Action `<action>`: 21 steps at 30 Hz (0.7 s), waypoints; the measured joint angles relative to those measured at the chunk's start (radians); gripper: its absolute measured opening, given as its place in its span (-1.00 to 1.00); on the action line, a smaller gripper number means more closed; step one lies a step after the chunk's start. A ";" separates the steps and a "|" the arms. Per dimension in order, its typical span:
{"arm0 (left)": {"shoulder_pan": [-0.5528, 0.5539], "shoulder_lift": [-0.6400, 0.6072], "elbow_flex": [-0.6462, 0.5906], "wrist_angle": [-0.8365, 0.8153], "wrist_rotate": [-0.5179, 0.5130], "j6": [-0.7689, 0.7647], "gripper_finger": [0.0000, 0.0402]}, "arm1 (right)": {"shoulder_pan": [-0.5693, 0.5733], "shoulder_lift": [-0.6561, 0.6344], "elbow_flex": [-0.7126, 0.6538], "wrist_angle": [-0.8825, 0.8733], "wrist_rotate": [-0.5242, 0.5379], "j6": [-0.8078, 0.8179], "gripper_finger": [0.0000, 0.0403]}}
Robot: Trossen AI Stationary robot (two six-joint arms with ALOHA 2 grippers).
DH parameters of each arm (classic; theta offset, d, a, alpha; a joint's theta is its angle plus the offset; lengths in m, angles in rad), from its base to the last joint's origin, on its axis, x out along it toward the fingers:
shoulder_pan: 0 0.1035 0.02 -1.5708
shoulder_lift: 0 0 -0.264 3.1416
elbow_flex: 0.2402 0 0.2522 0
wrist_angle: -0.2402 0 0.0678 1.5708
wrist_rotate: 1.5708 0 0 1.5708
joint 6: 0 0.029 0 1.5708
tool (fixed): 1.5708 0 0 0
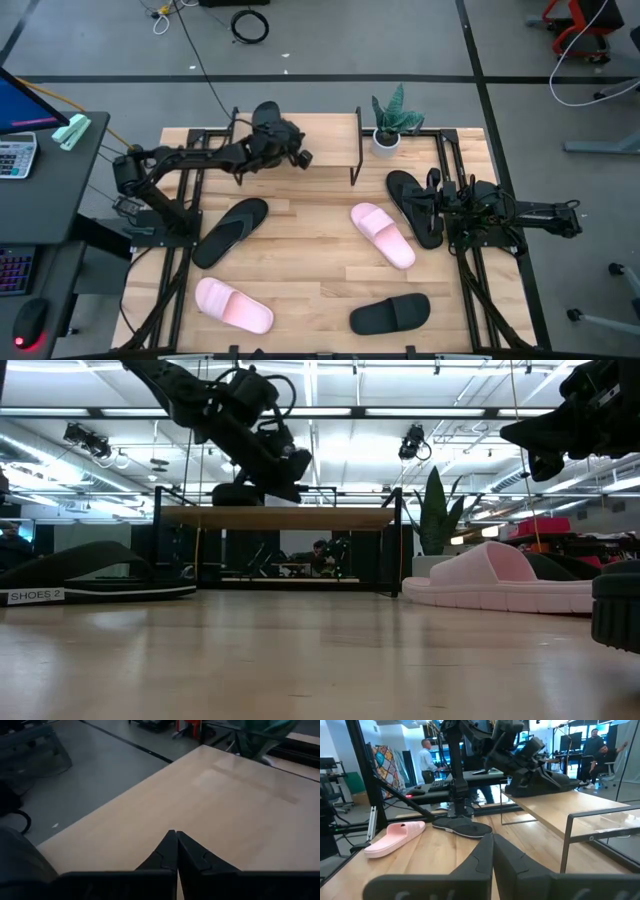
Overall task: Pick and place slides into the shelf
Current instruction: Put the right black slipper on the shelf
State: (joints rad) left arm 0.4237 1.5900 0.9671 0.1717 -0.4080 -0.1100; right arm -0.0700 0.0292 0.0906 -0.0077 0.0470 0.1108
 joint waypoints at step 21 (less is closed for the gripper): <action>0.034 -0.055 0.001 -0.211 -0.184 0.039 -0.96 | 0.000 0.000 0.000 0.000 0.000 0.000 -0.93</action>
State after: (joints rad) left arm 0.4579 1.5349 0.9684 -0.0394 -0.5924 -0.0709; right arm -0.0700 0.0292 0.0906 -0.0074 0.0471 0.1109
